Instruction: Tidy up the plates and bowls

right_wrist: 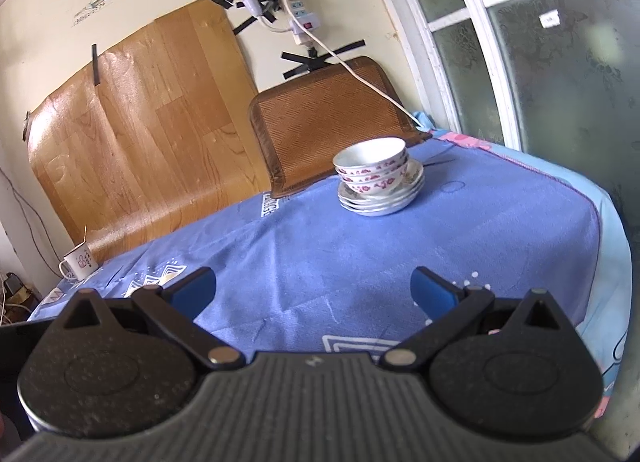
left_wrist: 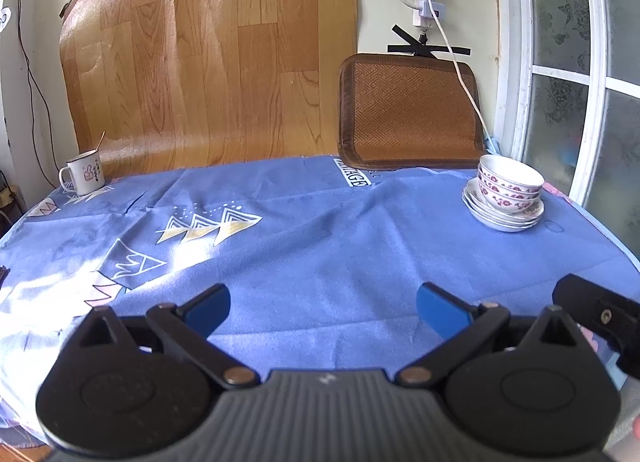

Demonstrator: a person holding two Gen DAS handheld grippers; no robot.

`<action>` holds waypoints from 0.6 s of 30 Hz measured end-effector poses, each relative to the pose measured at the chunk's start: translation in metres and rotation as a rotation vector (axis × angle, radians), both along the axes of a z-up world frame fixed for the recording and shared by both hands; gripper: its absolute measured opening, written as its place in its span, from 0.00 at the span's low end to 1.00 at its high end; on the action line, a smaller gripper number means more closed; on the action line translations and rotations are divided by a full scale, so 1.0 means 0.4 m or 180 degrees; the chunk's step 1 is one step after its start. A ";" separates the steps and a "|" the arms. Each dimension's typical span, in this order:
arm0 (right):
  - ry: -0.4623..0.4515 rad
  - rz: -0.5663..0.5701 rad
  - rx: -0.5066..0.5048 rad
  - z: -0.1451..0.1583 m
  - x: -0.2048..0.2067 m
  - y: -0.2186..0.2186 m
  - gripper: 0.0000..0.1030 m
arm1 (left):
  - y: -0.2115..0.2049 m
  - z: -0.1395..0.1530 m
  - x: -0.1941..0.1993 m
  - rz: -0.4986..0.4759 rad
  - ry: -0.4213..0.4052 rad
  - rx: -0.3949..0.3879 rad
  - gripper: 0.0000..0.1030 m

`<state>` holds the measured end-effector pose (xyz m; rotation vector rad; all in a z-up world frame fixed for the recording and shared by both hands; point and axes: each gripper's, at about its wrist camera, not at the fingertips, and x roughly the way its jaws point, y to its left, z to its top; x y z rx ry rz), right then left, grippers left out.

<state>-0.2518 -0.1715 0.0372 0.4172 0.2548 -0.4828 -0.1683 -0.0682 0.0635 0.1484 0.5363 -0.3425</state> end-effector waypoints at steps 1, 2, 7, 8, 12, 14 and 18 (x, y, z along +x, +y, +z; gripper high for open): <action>-0.0006 -0.0004 -0.0004 0.001 -0.002 0.002 1.00 | 0.001 0.001 -0.002 0.0008 -0.0014 0.0008 1.00; -0.0013 -0.0008 -0.0017 0.002 -0.003 0.003 1.00 | 0.002 0.002 -0.006 0.0017 -0.0037 0.0011 1.00; -0.0041 -0.0047 -0.0054 0.007 -0.005 0.005 1.00 | 0.010 0.006 0.000 0.0023 -0.0037 -0.0012 1.00; -0.0052 -0.0059 -0.0053 0.008 -0.006 0.004 1.00 | 0.011 0.008 0.001 0.0034 -0.0041 -0.0016 1.00; -0.0068 -0.0074 -0.0066 0.009 -0.008 0.003 1.00 | 0.010 0.009 0.002 0.0042 -0.0045 0.0009 1.00; -0.0078 -0.0073 -0.0074 0.010 -0.009 0.003 1.00 | 0.008 0.008 0.001 0.0032 -0.0058 0.0032 1.00; -0.0076 -0.0068 -0.0067 0.007 -0.009 0.005 1.00 | 0.007 0.005 -0.001 0.0012 -0.0060 0.0050 1.00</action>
